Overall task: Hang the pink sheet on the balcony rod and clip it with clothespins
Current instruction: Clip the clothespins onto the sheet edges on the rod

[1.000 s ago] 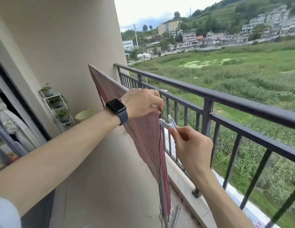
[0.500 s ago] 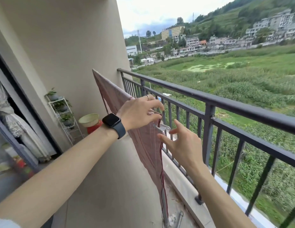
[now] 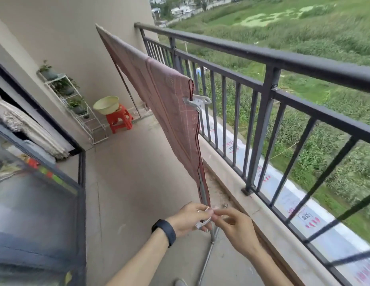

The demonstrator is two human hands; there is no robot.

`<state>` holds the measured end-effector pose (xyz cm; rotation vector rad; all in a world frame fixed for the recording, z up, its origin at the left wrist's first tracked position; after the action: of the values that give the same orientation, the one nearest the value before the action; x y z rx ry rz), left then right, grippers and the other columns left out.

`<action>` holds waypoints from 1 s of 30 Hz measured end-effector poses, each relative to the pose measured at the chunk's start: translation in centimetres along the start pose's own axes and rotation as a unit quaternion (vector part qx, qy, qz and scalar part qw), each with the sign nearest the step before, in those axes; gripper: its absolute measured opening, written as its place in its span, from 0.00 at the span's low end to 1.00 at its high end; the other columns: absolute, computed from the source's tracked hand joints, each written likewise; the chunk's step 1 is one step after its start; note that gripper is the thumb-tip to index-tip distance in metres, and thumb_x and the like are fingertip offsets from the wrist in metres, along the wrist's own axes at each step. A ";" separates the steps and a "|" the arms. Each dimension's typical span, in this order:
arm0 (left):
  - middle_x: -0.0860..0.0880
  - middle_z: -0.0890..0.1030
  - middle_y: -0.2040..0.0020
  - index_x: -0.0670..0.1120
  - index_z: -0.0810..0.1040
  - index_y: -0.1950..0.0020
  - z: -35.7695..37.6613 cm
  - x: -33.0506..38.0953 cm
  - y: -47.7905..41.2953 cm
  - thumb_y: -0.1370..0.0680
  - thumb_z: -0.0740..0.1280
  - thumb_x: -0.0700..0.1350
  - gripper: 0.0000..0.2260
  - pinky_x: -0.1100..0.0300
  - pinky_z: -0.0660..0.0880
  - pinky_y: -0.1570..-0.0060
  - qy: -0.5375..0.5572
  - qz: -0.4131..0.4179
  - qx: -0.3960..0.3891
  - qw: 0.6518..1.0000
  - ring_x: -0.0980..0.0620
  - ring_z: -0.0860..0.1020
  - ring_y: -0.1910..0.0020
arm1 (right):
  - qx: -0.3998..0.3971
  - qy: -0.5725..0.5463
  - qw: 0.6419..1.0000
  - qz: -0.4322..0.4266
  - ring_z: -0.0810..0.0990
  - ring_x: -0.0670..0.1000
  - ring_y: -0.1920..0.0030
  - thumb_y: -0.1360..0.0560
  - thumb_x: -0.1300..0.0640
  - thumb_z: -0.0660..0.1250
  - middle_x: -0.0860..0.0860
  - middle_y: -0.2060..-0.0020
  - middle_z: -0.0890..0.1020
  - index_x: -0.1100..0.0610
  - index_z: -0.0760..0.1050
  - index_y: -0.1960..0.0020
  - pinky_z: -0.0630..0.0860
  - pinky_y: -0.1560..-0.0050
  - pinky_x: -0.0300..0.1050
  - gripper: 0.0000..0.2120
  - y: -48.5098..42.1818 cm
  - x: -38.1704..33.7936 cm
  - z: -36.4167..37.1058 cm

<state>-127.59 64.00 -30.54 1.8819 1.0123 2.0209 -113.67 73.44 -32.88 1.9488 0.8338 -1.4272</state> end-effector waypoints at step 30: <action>0.45 0.75 0.35 0.45 0.67 0.31 1.3 -14.6 -28.3 0.21 0.61 0.47 0.18 0.48 0.68 0.43 -0.889 0.171 -0.243 0.348 0.41 0.70 0.35 | 0.368 -0.021 0.892 0.261 0.76 0.41 0.64 0.28 0.51 0.76 0.42 0.58 0.76 0.51 0.79 0.44 0.78 0.54 0.46 0.15 -4.2 31.9 16.0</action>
<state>-132.35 77.21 -59.13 2.2085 -0.6275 -0.5821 -119.03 68.71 -68.06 2.3974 -0.3316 -1.5411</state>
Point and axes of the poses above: each hand's wrist, its own y-axis away from the middle knuckle, its own z-axis out of the palm, x = y × z, the point moved 2 cm from there along -y, towards the middle knuckle
